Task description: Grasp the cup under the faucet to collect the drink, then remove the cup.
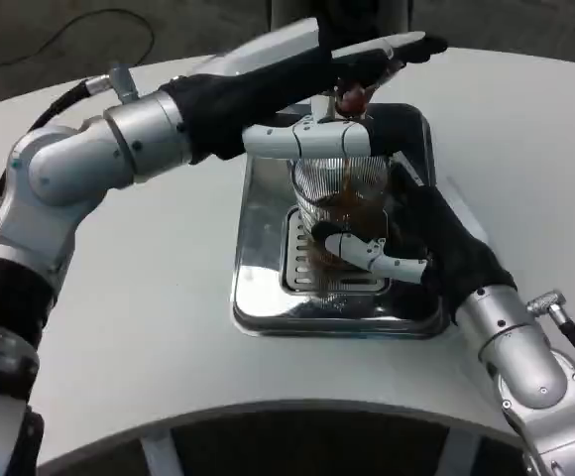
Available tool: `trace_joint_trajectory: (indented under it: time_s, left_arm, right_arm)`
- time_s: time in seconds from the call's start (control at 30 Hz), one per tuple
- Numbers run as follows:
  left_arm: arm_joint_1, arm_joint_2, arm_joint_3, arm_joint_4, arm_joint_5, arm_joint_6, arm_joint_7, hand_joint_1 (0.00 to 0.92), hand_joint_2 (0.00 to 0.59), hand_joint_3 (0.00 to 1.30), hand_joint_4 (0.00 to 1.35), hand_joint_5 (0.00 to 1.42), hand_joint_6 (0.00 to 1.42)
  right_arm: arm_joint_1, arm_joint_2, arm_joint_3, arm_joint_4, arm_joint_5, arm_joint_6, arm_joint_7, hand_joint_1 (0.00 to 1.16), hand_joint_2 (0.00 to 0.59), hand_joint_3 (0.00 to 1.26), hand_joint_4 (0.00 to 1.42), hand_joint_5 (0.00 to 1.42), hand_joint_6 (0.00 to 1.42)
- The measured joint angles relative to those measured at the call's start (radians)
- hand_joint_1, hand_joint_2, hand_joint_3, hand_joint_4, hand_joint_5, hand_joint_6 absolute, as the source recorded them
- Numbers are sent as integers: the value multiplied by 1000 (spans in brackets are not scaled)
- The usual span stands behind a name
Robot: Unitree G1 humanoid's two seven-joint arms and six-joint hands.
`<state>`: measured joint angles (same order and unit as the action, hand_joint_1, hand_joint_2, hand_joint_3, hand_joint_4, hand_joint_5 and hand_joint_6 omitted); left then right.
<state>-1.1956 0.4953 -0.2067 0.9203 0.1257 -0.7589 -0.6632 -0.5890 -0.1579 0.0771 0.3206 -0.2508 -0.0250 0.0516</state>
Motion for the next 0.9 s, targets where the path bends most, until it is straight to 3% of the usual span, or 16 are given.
trace_joint_trajectory:
  time_s: [0.53, 0.9]
  left_arm:
    - [-12, 1, 0, 22, 1, -7, -1, 0, 139, 76, 0, 60, 37]
    - [-12, 12, 1, 25, 1, -11, -1, 0, 136, 79, 0, 68, 41]
  right_arm:
    - [-56, 35, 13, 81, 1, -9, -46, 734, 226, 0, 2, 93, 10]
    - [-69, 69, 31, 104, -25, -9, -131, 744, 239, 103, 182, 240, 138]
